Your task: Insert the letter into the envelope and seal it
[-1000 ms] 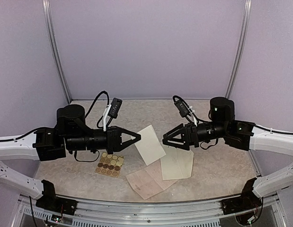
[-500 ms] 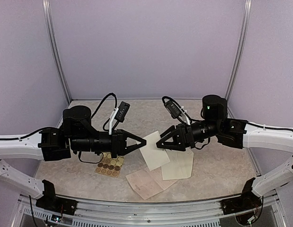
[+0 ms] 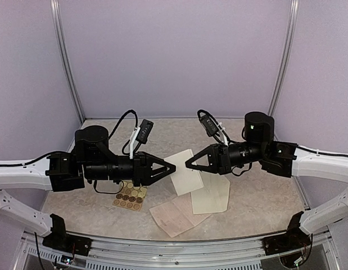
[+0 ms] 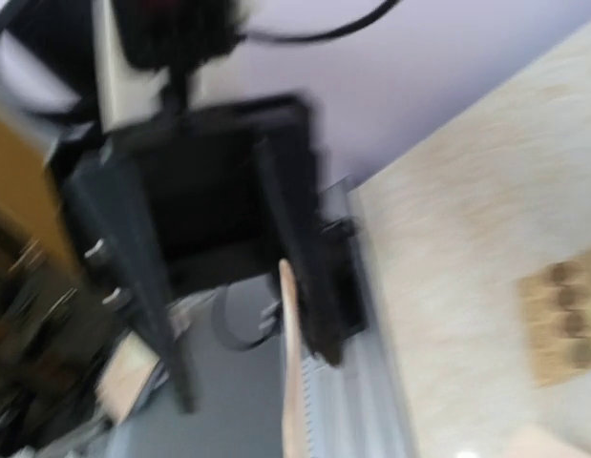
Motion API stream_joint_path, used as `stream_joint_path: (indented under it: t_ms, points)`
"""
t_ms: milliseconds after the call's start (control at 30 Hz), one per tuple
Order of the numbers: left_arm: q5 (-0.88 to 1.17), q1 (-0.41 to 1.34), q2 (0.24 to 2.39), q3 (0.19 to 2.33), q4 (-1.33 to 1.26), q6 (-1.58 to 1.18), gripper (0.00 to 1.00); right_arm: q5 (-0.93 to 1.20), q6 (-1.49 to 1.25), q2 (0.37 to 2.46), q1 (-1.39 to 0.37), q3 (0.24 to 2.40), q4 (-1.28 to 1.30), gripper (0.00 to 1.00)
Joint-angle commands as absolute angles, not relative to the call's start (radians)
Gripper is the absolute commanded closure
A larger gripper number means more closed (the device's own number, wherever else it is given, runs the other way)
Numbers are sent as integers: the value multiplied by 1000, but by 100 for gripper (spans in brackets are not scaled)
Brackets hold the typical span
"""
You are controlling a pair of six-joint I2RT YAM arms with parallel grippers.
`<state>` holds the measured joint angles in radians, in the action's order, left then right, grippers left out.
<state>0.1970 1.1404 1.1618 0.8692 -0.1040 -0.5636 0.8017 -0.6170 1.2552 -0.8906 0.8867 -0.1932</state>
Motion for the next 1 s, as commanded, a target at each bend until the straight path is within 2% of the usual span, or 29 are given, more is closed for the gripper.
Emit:
stream_joint_path:
  t_ms: [0, 100, 400, 967]
  points:
    - [47, 1143, 1199, 898, -95, -609, 54, 539, -676, 1188, -819, 850, -81, 100]
    - [-31, 1134, 1247, 899, -123, -685, 51, 457, -746, 1171, -740, 793, -12, 100]
    - [-70, 1111, 1504, 979, -166, -823, 52, 310, -808, 1181, -583, 695, 187, 100]
    - [-16, 1041, 1843, 1126, -154, -841, 57, 272, -758, 1383, -489, 683, 166, 100]
